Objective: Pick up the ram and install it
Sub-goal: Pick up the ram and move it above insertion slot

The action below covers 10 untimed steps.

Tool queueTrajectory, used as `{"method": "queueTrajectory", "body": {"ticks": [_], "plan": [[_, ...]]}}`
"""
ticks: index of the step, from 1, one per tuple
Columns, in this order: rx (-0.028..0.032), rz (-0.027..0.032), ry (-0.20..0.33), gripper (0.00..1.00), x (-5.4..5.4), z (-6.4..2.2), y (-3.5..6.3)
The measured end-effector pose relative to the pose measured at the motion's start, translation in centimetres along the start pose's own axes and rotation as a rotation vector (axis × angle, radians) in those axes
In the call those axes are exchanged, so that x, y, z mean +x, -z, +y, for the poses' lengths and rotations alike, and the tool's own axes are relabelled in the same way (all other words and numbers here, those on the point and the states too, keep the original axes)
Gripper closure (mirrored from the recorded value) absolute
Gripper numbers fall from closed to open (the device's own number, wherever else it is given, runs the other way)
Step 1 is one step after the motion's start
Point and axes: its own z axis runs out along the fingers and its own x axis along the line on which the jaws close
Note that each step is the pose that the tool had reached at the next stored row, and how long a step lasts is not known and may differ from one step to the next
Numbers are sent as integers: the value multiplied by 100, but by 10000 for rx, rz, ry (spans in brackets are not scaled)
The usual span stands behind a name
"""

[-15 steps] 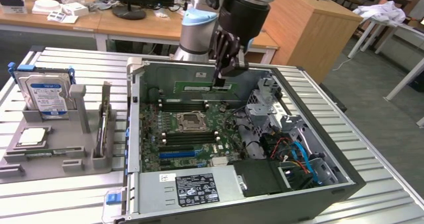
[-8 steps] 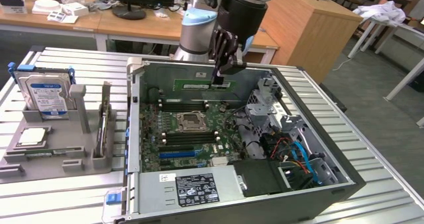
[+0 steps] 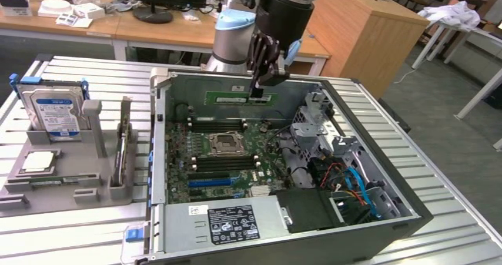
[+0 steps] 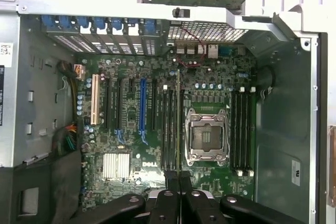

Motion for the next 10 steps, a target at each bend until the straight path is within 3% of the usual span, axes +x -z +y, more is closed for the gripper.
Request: {"method": "queueTrajectory", "body": {"ticks": [10], "plan": [[0,-24,2,88,-60,-1,-15]]}}
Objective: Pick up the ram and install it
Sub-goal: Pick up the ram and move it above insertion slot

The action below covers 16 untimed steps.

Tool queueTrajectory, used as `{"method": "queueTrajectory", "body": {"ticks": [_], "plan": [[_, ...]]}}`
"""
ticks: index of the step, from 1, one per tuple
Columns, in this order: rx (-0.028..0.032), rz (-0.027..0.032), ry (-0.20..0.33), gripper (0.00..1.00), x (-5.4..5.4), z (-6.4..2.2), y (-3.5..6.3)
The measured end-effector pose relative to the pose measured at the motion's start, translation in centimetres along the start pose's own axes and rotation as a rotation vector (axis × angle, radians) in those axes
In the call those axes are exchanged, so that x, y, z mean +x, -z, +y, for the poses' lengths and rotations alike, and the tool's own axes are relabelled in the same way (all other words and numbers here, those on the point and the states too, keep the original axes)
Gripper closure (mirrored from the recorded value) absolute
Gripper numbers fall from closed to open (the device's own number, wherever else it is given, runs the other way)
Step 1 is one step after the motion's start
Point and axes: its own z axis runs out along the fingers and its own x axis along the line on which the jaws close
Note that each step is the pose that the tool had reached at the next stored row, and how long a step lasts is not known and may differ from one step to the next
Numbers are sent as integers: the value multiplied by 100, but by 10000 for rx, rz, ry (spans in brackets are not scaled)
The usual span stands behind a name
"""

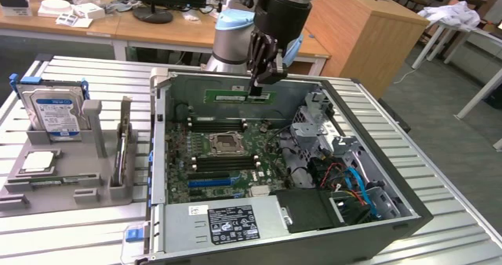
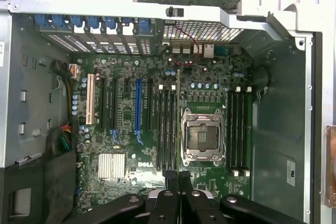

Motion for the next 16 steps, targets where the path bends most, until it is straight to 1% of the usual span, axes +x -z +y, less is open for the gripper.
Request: {"method": "queueTrajectory", "body": {"ticks": [4,16], "plan": [[3,-3,-1,88,0,-1,-19],[12,-10,0,88,11,-9,-225]]}}
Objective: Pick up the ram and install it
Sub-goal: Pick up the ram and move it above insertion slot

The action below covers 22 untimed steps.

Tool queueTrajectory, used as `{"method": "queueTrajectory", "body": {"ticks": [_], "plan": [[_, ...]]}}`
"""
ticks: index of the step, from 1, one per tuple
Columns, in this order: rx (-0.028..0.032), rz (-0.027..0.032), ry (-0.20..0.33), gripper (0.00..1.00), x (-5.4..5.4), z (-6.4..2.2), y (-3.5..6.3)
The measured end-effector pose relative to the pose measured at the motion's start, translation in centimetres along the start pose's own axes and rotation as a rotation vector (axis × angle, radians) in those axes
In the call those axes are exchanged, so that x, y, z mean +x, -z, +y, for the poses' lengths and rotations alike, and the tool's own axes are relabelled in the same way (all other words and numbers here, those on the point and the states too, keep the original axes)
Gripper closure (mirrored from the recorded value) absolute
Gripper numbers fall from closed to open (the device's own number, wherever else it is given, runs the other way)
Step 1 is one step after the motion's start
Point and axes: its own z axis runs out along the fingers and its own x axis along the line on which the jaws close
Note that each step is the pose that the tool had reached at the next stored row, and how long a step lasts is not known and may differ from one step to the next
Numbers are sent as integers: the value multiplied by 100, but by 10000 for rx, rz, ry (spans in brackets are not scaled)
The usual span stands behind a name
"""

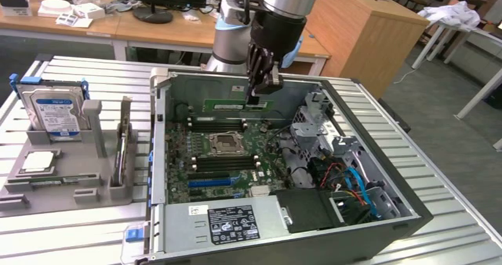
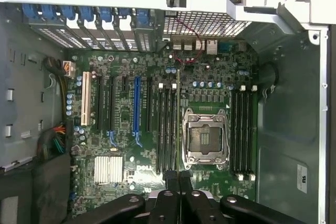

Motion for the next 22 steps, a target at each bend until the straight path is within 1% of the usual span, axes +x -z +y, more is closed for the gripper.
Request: {"method": "queueTrajectory", "body": {"ticks": [22], "plan": [[0,0,0,88,15,-12,-298]]}}
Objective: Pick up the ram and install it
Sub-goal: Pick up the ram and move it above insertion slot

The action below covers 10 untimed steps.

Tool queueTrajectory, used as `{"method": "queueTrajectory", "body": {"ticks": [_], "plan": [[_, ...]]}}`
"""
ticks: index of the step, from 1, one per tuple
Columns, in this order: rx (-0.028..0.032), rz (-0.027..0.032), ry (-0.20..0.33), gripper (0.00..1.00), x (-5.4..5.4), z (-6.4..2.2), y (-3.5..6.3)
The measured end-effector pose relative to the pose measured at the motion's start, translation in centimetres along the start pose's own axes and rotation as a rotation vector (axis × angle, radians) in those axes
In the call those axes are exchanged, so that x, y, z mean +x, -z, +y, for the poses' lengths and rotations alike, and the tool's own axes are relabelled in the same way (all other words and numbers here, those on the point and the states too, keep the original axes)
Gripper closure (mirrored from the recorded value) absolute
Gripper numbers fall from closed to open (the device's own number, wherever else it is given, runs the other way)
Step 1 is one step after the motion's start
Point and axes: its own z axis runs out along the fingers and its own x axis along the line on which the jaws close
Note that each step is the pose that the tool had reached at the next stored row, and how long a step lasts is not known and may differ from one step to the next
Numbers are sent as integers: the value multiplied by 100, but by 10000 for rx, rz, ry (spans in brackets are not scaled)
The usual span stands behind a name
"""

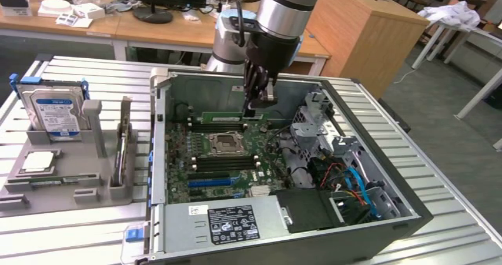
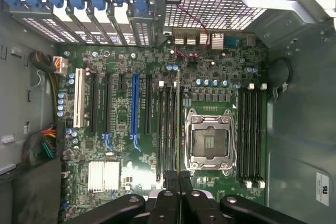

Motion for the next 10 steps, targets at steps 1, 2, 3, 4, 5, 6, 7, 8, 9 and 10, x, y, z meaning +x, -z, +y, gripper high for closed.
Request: {"method": "queueTrajectory", "body": {"ticks": [1,2,3,4,5,6,7,8,9,10], "plan": [[0,0,0,88,0,0,-5],[-1,2,0,88,0,0,-5],[-1,2,0,88,0,0,-5],[-1,2,0,88,0,0,-5],[-1,2,0,88,1,0,-5],[1,-2,0,88,0,0,-10],[2,-3,0,88,1,-1,-18],[0,-2,0,88,2,-1,-28],[0,1,0,88,2,-1,-38],[0,0,-1,88,3,-2,-49]]}}
